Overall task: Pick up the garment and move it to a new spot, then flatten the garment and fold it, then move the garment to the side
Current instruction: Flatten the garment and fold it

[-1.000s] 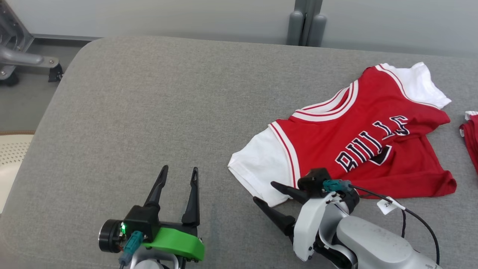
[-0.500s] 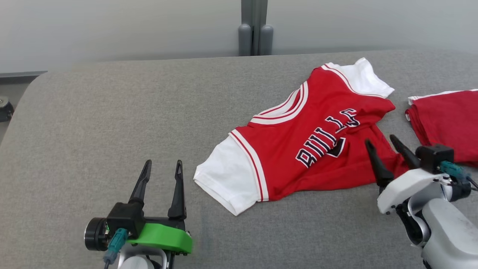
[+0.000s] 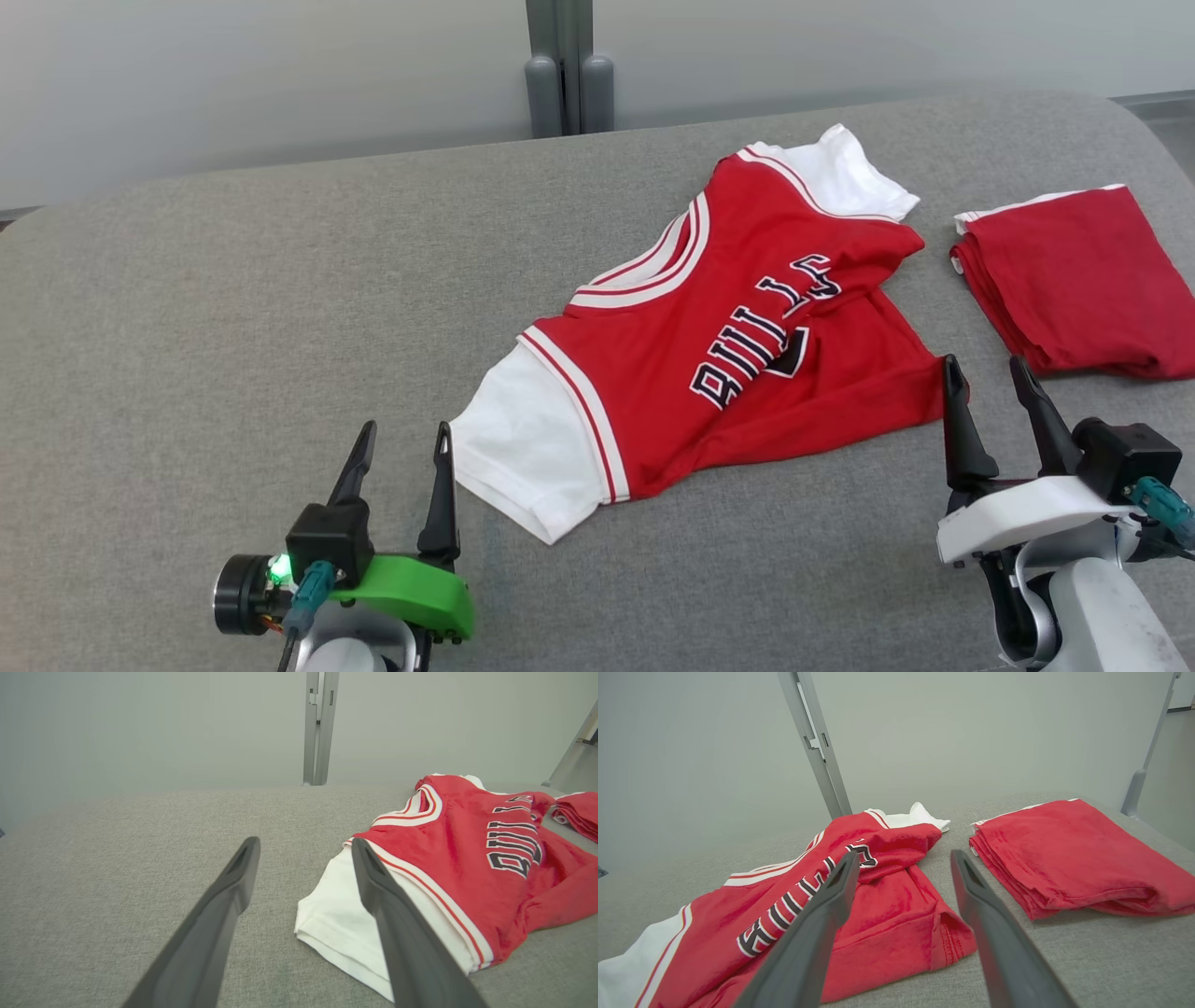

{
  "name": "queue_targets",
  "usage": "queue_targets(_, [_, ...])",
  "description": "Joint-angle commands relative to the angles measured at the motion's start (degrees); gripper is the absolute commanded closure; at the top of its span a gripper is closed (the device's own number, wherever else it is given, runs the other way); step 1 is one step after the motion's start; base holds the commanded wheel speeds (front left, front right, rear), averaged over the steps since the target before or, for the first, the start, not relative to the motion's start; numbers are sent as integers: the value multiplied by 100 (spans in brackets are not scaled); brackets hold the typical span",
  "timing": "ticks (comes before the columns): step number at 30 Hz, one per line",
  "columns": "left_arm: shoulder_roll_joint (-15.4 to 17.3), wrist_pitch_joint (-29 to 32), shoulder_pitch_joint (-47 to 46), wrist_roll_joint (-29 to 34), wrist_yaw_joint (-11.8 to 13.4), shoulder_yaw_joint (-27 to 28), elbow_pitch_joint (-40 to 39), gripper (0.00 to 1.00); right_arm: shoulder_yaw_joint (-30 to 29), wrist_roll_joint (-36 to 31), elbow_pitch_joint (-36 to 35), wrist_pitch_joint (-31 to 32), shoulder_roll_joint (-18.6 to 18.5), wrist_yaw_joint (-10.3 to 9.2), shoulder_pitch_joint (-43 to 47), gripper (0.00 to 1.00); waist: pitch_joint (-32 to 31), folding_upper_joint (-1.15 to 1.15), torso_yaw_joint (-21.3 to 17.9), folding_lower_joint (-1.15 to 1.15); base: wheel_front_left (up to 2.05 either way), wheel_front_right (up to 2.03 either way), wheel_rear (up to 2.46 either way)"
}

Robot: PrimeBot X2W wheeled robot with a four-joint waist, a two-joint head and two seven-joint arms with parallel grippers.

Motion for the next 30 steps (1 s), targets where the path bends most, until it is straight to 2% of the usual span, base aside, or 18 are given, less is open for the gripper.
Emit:
queue_targets(1, [20,7,-137,123,52,23,173,0,-11,-60,-78,-13,22,0,-15,0,80,0,-87,0,0,0,0])
queue_targets(16, [121,10,-1399,687,361,-42,3019,0,92,-84,-248,-14,67,0,-109,0,411,0,-632,0,0,0,0])
queue_targets(22, [87,17,-1581,628,327,-106,3557,2,34,-87,-233,-14,81,0,-81,0,422,0,-660,0,0,0,0])
queue_targets(24, [71,18,-1609,596,237,-173,3652,92,24,-119,-183,-14,79,0,-41,0,402,0,-627,0,0,0,0])
queue_targets(25, [64,18,-1614,591,206,-201,3673,100,15,-129,-169,-14,77,0,-27,0,390,0,-606,0,0,0,0])
queue_targets(27, [56,17,-1619,582,131,-263,3621,100,-5,-159,-103,-14,74,0,-4,0,354,0,-547,0,0,0,0])
queue_targets(30, [58,9,-1563,518,147,-260,3247,100,-15,-242,33,-13,48,0,-52,0,293,0,-426,0,0,0,0])
